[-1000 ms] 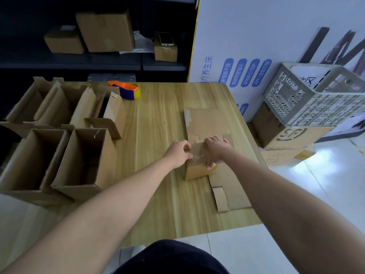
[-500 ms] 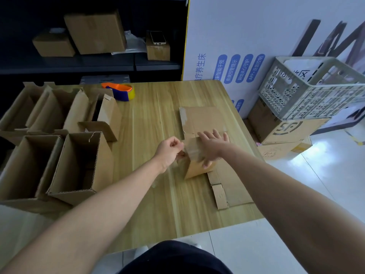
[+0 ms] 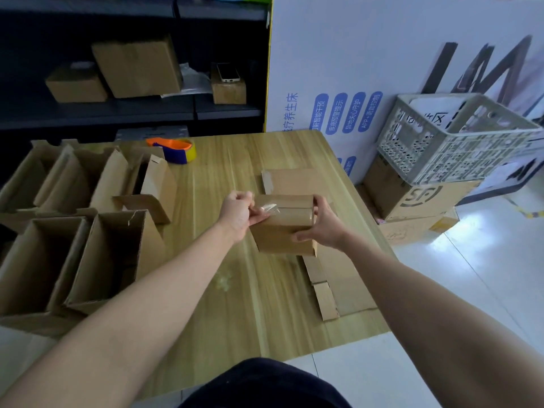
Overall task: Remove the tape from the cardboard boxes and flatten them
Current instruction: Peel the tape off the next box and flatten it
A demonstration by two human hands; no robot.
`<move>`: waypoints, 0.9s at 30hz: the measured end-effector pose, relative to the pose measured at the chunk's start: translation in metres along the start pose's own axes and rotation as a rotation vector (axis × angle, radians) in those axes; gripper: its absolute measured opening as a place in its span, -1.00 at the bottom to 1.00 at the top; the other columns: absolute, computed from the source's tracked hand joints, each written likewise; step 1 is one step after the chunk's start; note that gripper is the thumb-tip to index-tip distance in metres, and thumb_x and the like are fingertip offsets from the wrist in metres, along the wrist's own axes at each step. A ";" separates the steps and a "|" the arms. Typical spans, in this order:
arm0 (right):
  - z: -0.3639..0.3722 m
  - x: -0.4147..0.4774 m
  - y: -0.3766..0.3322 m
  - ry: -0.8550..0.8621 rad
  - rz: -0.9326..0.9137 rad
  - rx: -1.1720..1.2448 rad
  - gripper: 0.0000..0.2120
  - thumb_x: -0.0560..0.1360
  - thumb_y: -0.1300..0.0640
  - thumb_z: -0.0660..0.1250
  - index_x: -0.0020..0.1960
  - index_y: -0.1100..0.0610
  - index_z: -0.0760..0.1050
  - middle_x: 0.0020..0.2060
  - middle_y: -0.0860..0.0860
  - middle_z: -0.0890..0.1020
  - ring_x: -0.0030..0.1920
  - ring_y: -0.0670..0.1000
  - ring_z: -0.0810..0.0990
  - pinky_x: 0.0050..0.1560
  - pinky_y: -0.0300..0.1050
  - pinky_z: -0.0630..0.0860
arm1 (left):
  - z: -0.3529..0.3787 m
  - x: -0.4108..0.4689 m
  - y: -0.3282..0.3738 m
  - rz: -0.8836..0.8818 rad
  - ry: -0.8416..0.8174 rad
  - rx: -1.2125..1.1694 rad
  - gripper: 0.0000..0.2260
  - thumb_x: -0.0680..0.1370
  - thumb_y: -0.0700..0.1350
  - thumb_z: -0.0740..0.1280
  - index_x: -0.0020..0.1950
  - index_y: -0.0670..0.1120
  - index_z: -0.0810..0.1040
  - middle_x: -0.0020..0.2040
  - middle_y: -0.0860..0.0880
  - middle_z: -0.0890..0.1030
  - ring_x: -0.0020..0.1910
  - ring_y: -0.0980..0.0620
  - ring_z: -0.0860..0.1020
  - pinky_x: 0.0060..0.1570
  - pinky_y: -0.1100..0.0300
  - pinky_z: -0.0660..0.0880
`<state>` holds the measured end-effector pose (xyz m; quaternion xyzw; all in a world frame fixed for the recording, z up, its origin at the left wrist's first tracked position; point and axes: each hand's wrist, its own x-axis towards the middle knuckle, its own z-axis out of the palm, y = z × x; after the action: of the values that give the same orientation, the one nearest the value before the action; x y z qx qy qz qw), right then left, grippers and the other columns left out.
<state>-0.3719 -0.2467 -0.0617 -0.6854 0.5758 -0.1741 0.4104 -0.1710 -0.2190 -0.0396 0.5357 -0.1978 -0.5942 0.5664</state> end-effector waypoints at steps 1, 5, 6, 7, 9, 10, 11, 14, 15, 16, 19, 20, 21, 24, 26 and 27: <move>0.000 -0.001 0.003 -0.012 0.007 0.015 0.06 0.12 0.09 0.64 0.44 0.06 0.07 0.28 0.01 0.33 0.30 0.05 0.33 0.31 0.08 0.38 | -0.004 0.002 -0.001 0.050 0.032 0.144 -0.84 0.60 -0.29 0.22 -0.13 -0.12 0.28 -0.25 -0.11 0.40 -0.40 0.02 0.48 -0.23 0.05 0.63; 0.010 -0.002 0.008 -0.047 0.024 -0.004 0.08 0.12 0.09 0.65 0.45 0.09 0.07 0.30 0.01 0.33 0.29 0.05 0.34 0.32 0.09 0.38 | -0.010 0.007 -0.010 0.230 0.052 0.851 -0.70 0.48 -0.04 0.42 0.03 -0.13 0.35 -0.01 -0.09 0.48 -0.15 -0.04 0.53 -0.11 0.08 0.58; 0.015 -0.002 0.008 -0.048 0.026 0.001 0.08 0.12 0.10 0.65 0.45 0.09 0.07 0.29 0.01 0.33 0.28 0.05 0.35 0.31 0.07 0.39 | -0.009 0.008 -0.014 0.248 0.032 1.053 -0.58 0.42 0.08 0.45 0.09 -0.11 0.37 0.01 -0.03 0.46 -0.06 -0.03 0.50 -0.05 0.09 0.51; 0.019 -0.002 0.008 -0.046 0.030 0.006 0.07 0.13 0.10 0.65 0.45 0.09 0.07 0.28 0.00 0.33 0.26 0.04 0.36 0.29 0.03 0.40 | -0.009 0.009 -0.018 0.260 0.021 1.210 -0.49 0.37 0.17 0.46 0.13 -0.09 0.38 0.05 0.01 0.41 0.02 -0.02 0.43 0.01 0.10 0.44; 0.024 -0.002 0.012 -0.052 0.043 -0.003 0.07 0.14 0.11 0.64 0.45 0.09 0.06 0.27 0.00 0.31 0.25 0.03 0.35 0.27 -0.05 0.39 | -0.012 0.010 -0.026 0.268 0.015 1.359 -0.51 0.37 0.19 0.45 0.09 -0.10 0.41 0.14 -0.03 0.32 0.11 -0.02 0.34 0.06 0.13 0.35; 0.026 -0.003 0.016 -0.070 0.053 -0.007 0.08 0.15 0.12 0.64 0.46 0.09 0.04 0.29 0.02 0.30 0.27 0.05 0.34 0.28 -0.05 0.37 | -0.014 0.011 -0.030 0.252 0.011 1.358 -0.57 0.40 0.14 0.45 0.05 -0.12 0.43 0.18 -0.06 0.31 0.09 -0.02 0.35 0.04 0.16 0.33; 0.027 -0.004 0.019 -0.092 0.062 -0.010 0.09 0.16 0.13 0.64 0.48 0.09 0.01 0.31 0.03 0.29 0.31 0.07 0.32 0.31 -0.03 0.35 | -0.016 0.011 -0.033 0.235 0.004 1.336 -0.63 0.42 0.09 0.45 0.01 -0.14 0.45 0.18 -0.08 0.33 0.04 -0.02 0.39 -0.01 0.19 0.33; 0.028 -0.004 0.017 -0.105 0.047 -0.082 0.16 0.19 0.13 0.62 0.51 -0.03 -0.12 0.40 0.04 0.16 0.40 0.12 0.19 0.39 0.07 0.27 | -0.014 0.008 -0.038 0.263 -0.018 1.321 -0.73 0.46 0.00 0.43 -0.03 -0.16 0.49 0.06 -0.08 0.44 -0.08 -0.03 0.44 -0.14 0.18 0.32; 0.027 -0.003 0.013 -0.091 0.013 -0.138 0.18 0.19 0.10 0.61 0.51 -0.09 -0.16 0.44 0.02 0.09 0.44 0.12 0.11 0.42 0.14 0.21 | -0.011 0.007 -0.039 0.281 -0.021 1.321 -0.75 0.46 -0.01 0.43 -0.04 -0.16 0.50 0.02 -0.07 0.45 -0.09 -0.03 0.45 -0.15 0.18 0.31; 0.027 -0.002 0.008 -0.079 -0.041 -0.224 0.19 0.20 0.06 0.60 0.51 -0.13 -0.19 0.47 -0.01 0.04 0.47 0.13 0.02 0.44 0.18 0.15 | -0.008 0.006 -0.039 0.288 -0.019 1.318 -0.77 0.46 -0.03 0.43 -0.06 -0.16 0.51 -0.01 -0.05 0.46 -0.09 -0.03 0.47 -0.16 0.17 0.32; 0.027 0.002 -0.005 -0.106 -0.204 -0.653 0.13 0.22 -0.11 0.55 0.53 -0.04 -0.14 0.48 0.01 0.10 0.49 0.14 -0.03 0.46 0.17 0.00 | 0.000 0.004 -0.040 0.292 -0.025 1.305 -0.86 0.46 -0.10 0.44 -0.14 -0.15 0.55 -0.08 -0.05 0.55 -0.13 -0.04 0.52 -0.18 0.15 0.40; 0.029 0.002 -0.007 -0.124 -0.209 -0.779 0.10 0.23 -0.16 0.53 0.53 0.02 -0.08 0.45 0.03 0.18 0.47 0.15 0.04 0.45 0.16 0.02 | 0.002 0.005 -0.039 0.283 -0.029 1.294 -0.90 0.46 -0.14 0.42 -0.17 -0.16 0.57 -0.11 -0.06 0.59 -0.15 -0.05 0.54 -0.19 0.13 0.45; 0.031 0.002 -0.008 -0.138 -0.190 -0.864 0.05 0.23 -0.19 0.52 0.51 0.08 0.00 0.41 0.06 0.26 0.43 0.15 0.14 0.43 0.14 0.08 | 0.002 0.005 -0.039 0.264 -0.033 1.248 -0.93 0.48 -0.19 0.40 -0.20 -0.16 0.58 -0.13 -0.07 0.62 -0.17 -0.05 0.57 -0.17 0.12 0.50; 0.031 0.000 -0.006 -0.145 -0.157 -0.897 -0.11 0.26 -0.15 0.51 0.43 0.11 0.17 0.28 0.05 0.40 0.28 0.09 0.33 0.32 0.06 0.29 | -0.006 0.008 -0.033 0.130 -0.002 0.936 -0.85 0.48 -0.31 0.36 -0.27 -0.13 0.59 -0.24 -0.07 0.62 -0.27 -0.03 0.58 -0.06 0.06 0.59; 0.026 0.001 -0.008 -0.133 -0.177 -0.819 -0.13 0.26 -0.11 0.52 0.42 0.10 0.20 0.25 0.03 0.41 0.24 0.07 0.35 0.32 0.05 0.30 | -0.018 0.012 -0.027 0.091 0.072 0.785 -0.85 0.45 -0.31 0.40 -0.27 -0.10 0.61 -0.24 -0.03 0.61 -0.24 0.04 0.55 -0.04 0.11 0.55; 0.023 0.001 -0.009 -0.123 -0.194 -0.788 -0.12 0.25 -0.10 0.52 0.43 0.10 0.19 0.24 0.03 0.40 0.24 0.07 0.35 0.33 0.04 0.29 | -0.022 0.014 -0.024 0.073 0.112 0.713 -0.85 0.45 -0.31 0.41 -0.26 -0.09 0.62 -0.23 -0.01 0.62 -0.24 0.08 0.54 -0.07 0.16 0.54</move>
<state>-0.3491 -0.2397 -0.0690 -0.8504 0.5054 0.0631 0.1318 -0.1599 -0.2166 -0.0733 0.7236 -0.3804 -0.4371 0.3750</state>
